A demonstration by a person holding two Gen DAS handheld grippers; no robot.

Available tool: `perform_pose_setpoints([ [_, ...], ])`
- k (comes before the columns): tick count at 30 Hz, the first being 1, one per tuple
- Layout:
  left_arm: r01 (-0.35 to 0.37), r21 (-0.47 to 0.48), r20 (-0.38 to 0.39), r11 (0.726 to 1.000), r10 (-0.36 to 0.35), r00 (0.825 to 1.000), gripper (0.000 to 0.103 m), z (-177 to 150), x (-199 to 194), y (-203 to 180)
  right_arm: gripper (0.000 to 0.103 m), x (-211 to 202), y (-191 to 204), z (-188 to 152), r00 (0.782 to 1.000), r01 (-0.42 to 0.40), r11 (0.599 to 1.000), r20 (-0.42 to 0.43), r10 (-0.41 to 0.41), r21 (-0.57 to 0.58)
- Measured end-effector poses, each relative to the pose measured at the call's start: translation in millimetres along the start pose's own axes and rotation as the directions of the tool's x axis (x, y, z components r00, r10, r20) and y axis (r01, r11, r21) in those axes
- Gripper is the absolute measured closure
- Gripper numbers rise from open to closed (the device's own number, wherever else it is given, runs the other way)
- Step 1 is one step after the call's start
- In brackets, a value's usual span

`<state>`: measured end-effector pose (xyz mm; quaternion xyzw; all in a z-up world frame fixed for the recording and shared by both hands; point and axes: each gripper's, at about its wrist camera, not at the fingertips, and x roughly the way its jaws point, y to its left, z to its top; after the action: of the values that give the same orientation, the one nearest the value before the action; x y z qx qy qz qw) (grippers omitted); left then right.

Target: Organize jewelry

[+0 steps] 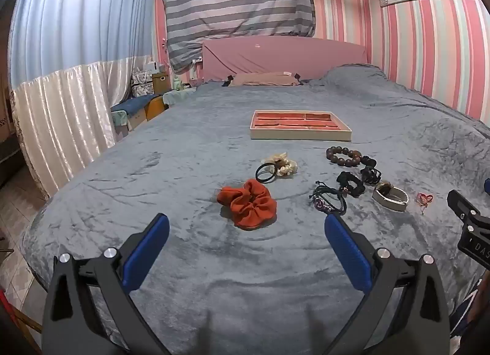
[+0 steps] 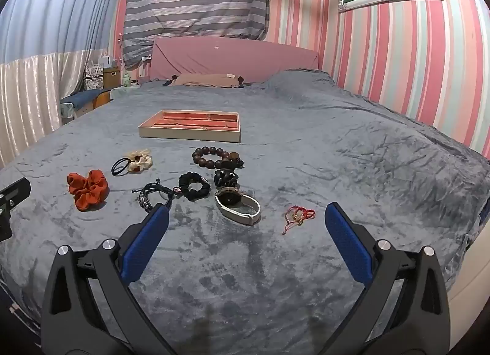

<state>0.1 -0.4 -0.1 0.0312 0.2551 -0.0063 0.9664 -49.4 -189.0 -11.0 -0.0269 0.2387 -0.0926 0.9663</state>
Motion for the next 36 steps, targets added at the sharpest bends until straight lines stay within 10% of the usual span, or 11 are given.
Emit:
perform_pose_setpoints([
  [36, -0.003, 0.001, 0.003, 1.000, 0.003, 1.000, 0.004, 5.3, 1.2, -0.4, 0.004, 3.5, 0.2, 2.9, 1.000, 0.012, 1.000, 0.013, -0.012, 0.007],
])
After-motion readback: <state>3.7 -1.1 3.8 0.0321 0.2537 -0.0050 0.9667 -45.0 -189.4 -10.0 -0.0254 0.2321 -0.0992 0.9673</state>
